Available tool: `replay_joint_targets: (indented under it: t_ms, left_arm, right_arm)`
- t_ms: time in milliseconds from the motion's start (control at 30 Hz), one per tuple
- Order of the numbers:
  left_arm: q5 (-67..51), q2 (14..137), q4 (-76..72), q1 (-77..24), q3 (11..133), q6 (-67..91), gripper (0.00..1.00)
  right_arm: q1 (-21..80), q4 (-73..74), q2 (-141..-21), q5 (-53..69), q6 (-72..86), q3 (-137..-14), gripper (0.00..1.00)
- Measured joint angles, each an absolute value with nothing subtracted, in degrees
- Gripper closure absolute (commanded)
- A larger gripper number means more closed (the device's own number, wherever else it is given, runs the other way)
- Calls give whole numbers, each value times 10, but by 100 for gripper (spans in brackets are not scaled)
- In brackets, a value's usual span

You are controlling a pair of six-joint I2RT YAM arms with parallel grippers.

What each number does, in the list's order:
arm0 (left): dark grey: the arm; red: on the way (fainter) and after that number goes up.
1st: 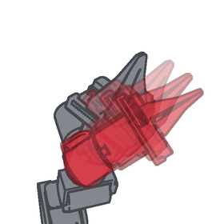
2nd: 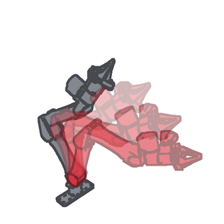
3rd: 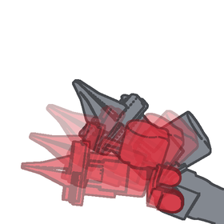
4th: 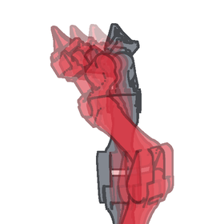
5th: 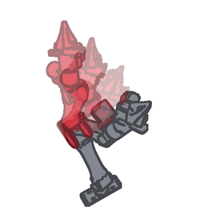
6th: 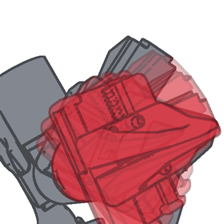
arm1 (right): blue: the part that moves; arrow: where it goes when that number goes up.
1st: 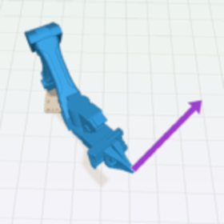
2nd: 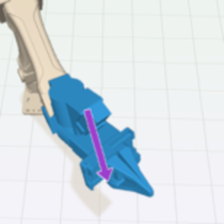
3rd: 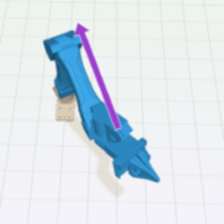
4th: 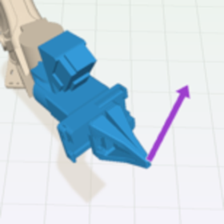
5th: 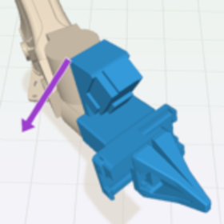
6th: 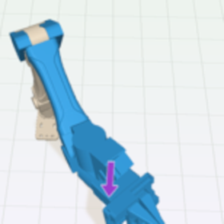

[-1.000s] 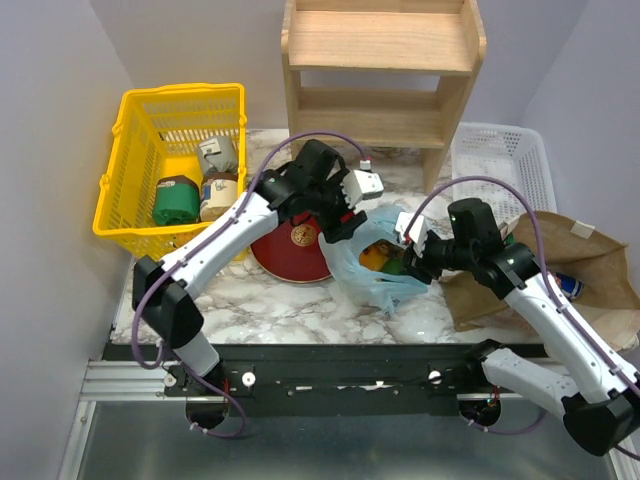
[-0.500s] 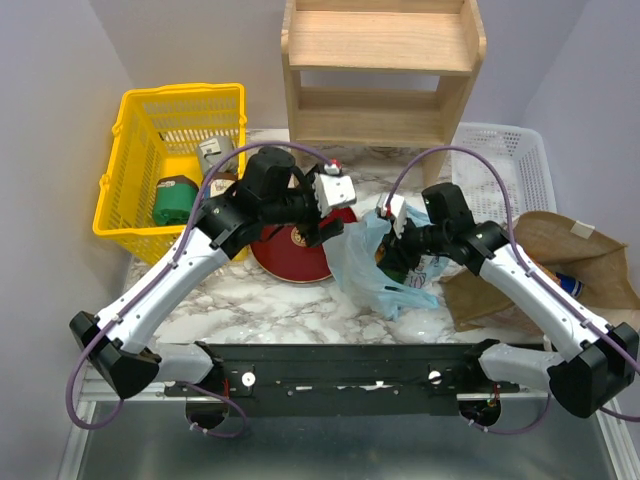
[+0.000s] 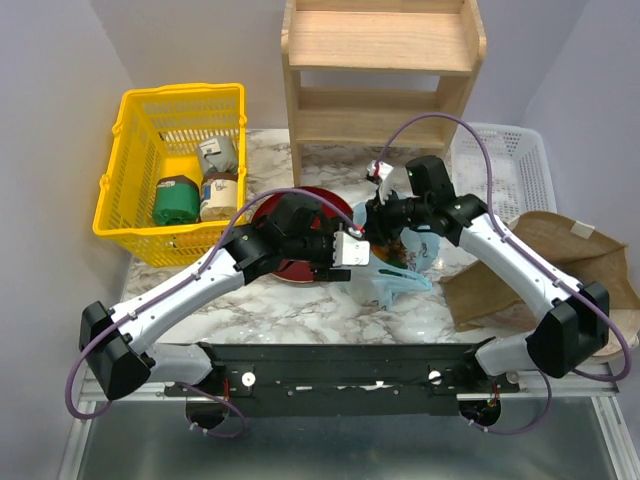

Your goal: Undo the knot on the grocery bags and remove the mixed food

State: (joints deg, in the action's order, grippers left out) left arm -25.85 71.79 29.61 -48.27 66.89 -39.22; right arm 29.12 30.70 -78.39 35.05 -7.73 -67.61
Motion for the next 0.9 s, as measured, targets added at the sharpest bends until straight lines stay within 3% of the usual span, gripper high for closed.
replay_joint_targets:
  t_ms: [100,267,367,500,633,733,900]
  left_arm:
    - [-250,730,285,-496,678,-376,18]
    - [-249,768,296,-496,769,-329,15]
    - [-255,784,302,-496,836,-302,15]
    - [-259,777,301,-496,840,-284,17]
    - [-264,781,312,-496,834,-279,30]
    - [-265,792,333,-496,853,-282,30]
    - [-267,782,346,-496,852,-303,25]
  right_arm:
    - [284,299,-805,350,-60,-700,53]
    - [249,288,-794,347,-45,-722,32]
    - [235,286,-760,334,-54,-715,27]
    - [235,285,-708,326,-64,-693,29]
    - [234,308,-660,324,-80,-678,40]
    - [234,336,-626,327,-95,-677,46]
    - [232,377,-568,326,-132,-664,48]
